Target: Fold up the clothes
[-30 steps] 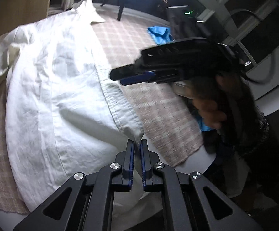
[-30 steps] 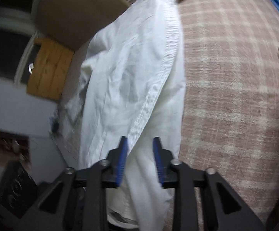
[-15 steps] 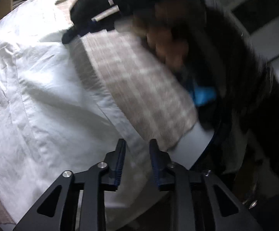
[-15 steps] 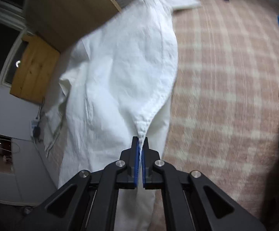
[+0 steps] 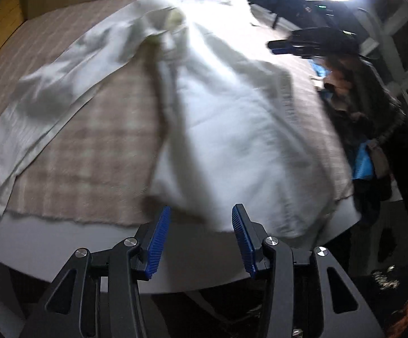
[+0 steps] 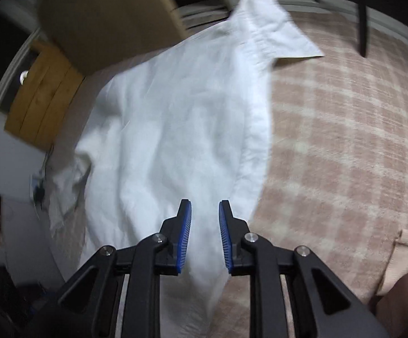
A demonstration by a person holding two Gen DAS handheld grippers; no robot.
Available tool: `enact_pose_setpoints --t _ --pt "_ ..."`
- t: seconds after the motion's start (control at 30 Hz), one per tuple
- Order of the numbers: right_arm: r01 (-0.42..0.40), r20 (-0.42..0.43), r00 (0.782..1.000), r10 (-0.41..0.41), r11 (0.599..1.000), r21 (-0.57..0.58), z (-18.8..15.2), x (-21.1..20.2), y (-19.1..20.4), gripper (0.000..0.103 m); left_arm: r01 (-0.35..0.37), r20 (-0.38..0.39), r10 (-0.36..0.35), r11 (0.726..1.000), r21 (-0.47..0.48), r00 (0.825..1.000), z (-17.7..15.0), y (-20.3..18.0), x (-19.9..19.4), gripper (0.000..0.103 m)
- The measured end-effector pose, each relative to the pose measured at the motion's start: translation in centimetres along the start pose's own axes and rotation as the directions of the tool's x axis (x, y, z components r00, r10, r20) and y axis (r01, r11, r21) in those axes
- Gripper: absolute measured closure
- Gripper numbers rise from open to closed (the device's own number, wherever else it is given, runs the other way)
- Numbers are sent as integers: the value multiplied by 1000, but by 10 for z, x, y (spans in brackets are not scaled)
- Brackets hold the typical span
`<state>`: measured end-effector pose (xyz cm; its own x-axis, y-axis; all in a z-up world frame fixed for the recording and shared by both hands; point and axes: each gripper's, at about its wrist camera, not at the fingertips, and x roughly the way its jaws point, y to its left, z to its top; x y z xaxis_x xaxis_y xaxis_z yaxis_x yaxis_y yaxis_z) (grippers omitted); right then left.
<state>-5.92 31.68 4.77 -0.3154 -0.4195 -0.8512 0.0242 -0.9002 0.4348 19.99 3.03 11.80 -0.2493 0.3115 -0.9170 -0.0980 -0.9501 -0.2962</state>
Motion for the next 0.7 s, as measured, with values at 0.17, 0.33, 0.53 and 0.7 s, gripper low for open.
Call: enact_pose_setpoints --t 0.17,0.33,0.53,0.7 --pt "-113 -18 994 112 993 -32 -64 -34 23 77 77 0 -77 997 17 997 1 3 13 57" --pt "-60 -45 997 59 998 -15 -162 -60 16 69 122 -40 -119 990 73 992 0 -4 24 53" --pt "-172 -33 984 178 976 133 -241 -68 0 69 156 -59 -150 981 116 987 6 -8 24 72" --pt "-175 -52 983 176 984 36 -254 -55 26 69 140 -66 -131 977 160 989 8 -14 24 76"
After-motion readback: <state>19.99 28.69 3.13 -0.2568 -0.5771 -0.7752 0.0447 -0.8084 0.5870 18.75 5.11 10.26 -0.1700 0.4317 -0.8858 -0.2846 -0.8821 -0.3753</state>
